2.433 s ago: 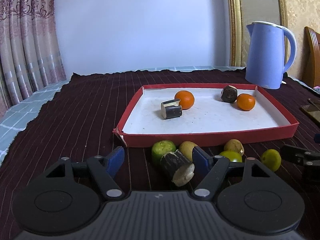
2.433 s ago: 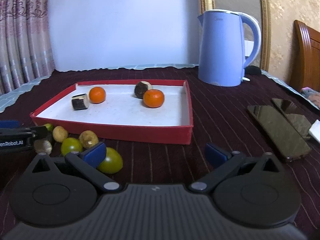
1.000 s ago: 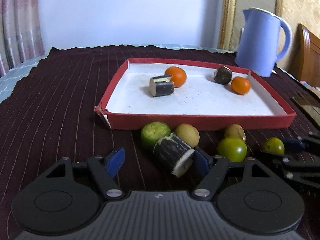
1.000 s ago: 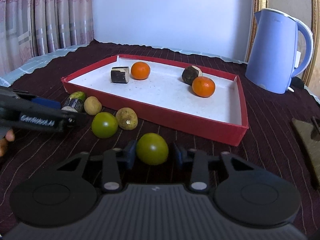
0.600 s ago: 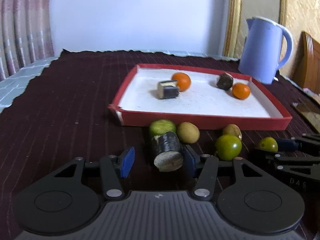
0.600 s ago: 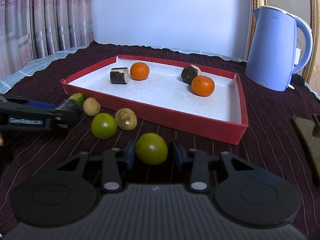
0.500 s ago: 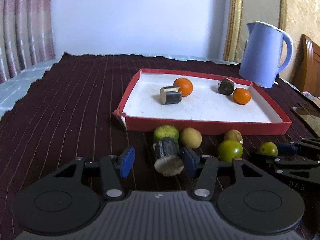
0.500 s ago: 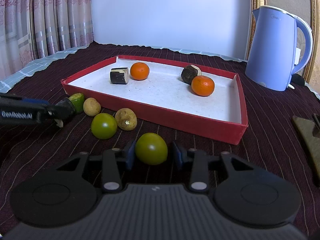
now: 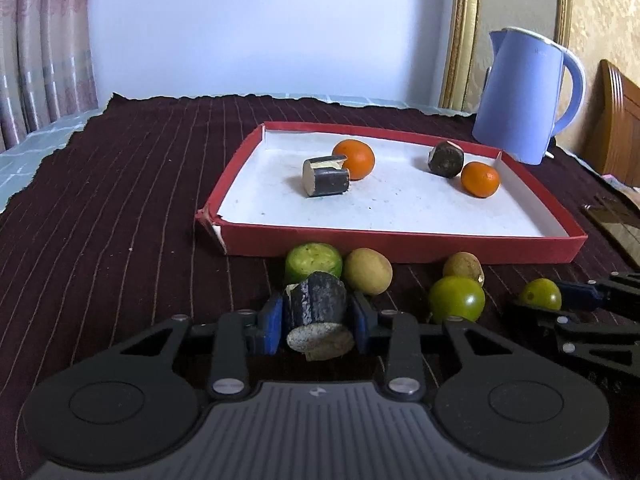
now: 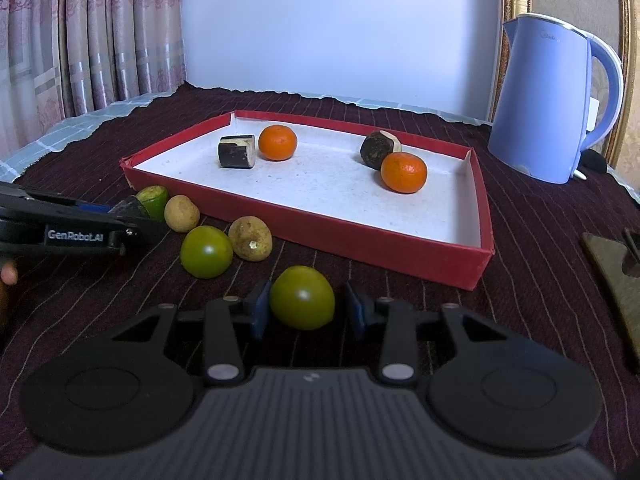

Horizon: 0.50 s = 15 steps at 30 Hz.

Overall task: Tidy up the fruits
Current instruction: 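Lift the green fruit with the right gripper while the left carries the chunk over the tray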

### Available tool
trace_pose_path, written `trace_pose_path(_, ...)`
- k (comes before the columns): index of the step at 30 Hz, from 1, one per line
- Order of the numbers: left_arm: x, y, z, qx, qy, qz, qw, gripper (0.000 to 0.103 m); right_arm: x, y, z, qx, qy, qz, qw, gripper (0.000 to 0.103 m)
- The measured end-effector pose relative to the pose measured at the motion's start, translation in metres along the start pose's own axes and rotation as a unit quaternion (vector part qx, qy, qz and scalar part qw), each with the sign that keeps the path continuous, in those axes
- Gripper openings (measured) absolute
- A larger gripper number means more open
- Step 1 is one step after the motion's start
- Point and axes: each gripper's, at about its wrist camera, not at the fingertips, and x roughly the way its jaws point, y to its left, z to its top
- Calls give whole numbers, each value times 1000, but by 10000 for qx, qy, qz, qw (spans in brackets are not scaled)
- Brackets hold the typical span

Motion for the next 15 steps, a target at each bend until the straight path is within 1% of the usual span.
trace_pose_path(1, -3, 0, -1, 10, -37, 18, 10000, 34, 0, 1, 0, -5, -2, -58, 10000, 31)
trace_pose_path(2, -6, -1, -1, 42, -81, 43, 9999, 34, 0, 1, 0, -12, -11, -107, 9999, 30)
trace_pose_path(7, -25, -15, 2, 324, -358, 156, 9987, 34, -4, 3, -1, -9, -53, -300, 9995, 30)
trace_pose_path(12, -31, -28, 11, 394, -402, 34, 9984, 34, -11, 1, -2, 151, -130, -419, 9989, 30)
trace_pose_path(15, -31, -34, 22, 345, -391, -48, 9986, 34, -17, -3, 3, 318, -264, -480, 9980, 30)
